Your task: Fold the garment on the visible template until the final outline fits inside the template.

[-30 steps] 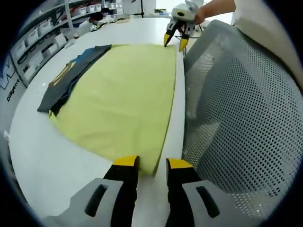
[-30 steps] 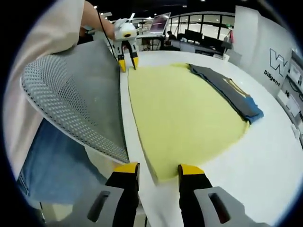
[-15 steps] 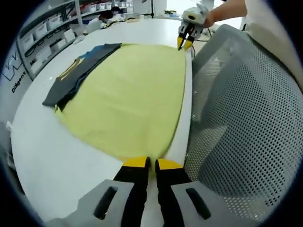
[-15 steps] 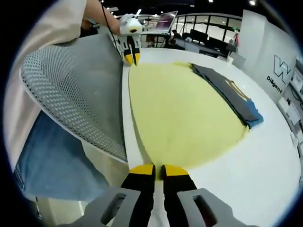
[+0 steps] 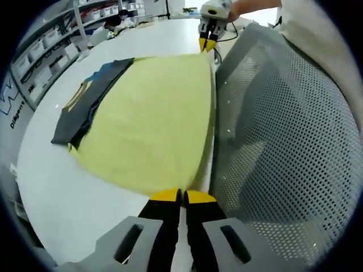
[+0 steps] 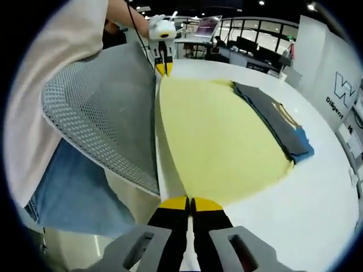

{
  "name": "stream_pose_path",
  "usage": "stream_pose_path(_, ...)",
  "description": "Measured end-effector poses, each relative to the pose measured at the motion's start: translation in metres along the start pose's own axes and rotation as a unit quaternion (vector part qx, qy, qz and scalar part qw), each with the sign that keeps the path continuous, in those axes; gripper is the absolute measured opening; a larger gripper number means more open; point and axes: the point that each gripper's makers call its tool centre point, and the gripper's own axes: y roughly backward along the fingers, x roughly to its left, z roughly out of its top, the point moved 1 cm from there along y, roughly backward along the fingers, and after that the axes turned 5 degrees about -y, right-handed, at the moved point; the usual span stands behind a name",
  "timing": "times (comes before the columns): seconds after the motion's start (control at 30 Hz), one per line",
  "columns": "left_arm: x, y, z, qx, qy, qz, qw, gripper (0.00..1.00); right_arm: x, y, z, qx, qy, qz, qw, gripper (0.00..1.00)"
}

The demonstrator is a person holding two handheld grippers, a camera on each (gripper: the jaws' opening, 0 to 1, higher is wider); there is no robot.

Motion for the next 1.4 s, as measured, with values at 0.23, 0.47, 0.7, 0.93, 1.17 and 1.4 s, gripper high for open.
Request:
stream_pose_path(0.23, -0.013, 0.021, 0.011, -0.003, 0.008, -0.046, 0.9989, 0.01, 0.013, 0.018, 0.010, 0.008, 0.007, 0.038, 0.9992, 0.00)
stream_pose_path(0.47, -0.011, 0.048, 0.024, -0.014, 0.029, -0.074, 0.9968, 0.01, 0.014, 0.039, 0.031, 0.001, 0.008, 0.059, 0.9982, 0.00)
stream_pose_path(0.7, 0.023, 0.081, 0.044, -0.049, 0.064, -0.058, 0.9951, 0.01, -0.002, 0.059, 0.057, -0.011, 0.012, 0.065, 0.9977, 0.00)
stream_pose_path(0.93, 0.063, 0.103, 0.059, -0.067, 0.072, -0.036, 0.9945, 0.01, -0.047, 0.078, 0.089, -0.041, 0.006, 0.031, 0.9987, 0.00)
stream_pose_path(1.17, 0.106, 0.113, 0.070, -0.076, 0.070, -0.022, 0.9944, 0.01, -0.099, 0.089, 0.118, -0.063, 0.003, -0.011, 0.9980, 0.00)
stream_pose_path(1.4, 0.160, 0.120, 0.081, -0.088, 0.083, -0.005, 0.9927, 0.01, -0.149, 0.088, 0.135, -0.073, -0.006, -0.036, 0.9967, 0.00)
